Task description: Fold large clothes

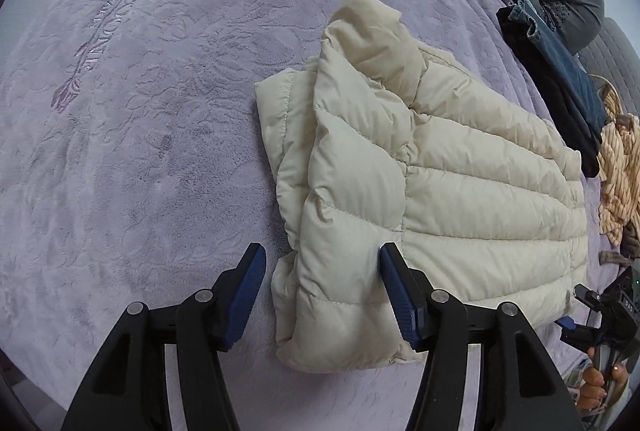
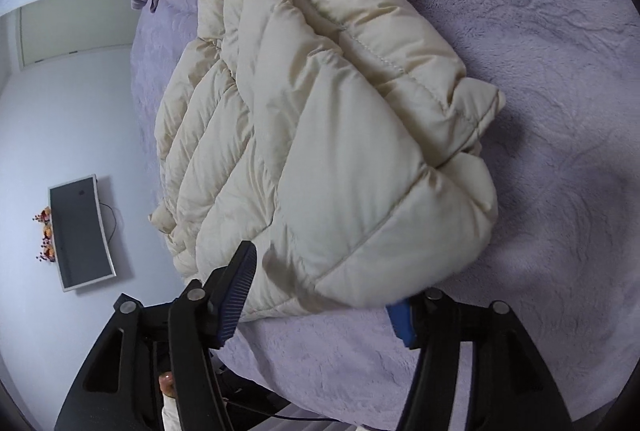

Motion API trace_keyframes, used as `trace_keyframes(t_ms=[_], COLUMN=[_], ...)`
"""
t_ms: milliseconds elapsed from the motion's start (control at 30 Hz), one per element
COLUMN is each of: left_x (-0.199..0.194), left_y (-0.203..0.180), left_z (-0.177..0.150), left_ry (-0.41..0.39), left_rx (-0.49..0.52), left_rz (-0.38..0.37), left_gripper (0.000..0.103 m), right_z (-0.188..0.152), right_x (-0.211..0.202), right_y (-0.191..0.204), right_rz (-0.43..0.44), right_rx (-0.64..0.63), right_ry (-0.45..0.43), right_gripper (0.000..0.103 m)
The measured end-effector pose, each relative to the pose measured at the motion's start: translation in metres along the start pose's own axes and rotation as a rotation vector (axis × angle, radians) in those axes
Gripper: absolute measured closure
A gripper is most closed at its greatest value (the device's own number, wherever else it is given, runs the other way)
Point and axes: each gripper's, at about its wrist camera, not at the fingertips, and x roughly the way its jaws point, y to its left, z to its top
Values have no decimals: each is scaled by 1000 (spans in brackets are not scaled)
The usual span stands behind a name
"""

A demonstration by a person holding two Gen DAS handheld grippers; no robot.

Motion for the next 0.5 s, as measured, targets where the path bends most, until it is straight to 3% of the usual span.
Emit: trace_keyframes(t_ms=[267,367,500], left_x=[-9,-14,-14], left_y=[-1,3,4], left_z=[-2,-4,-5], left_ry=[-23,-30,-14], left_rx=[-1,-11,-15], left_rz=[14,22,28], left_gripper=[42,42,42], right_z=[-27,-42,-49], right_x=[-19,-24,-18], right_y=[12,9,32], right_rz=[-101,-117,-128], right_rx=[-78,-122,-204], right_ry=[31,43,56], right_gripper=[30,30,30])
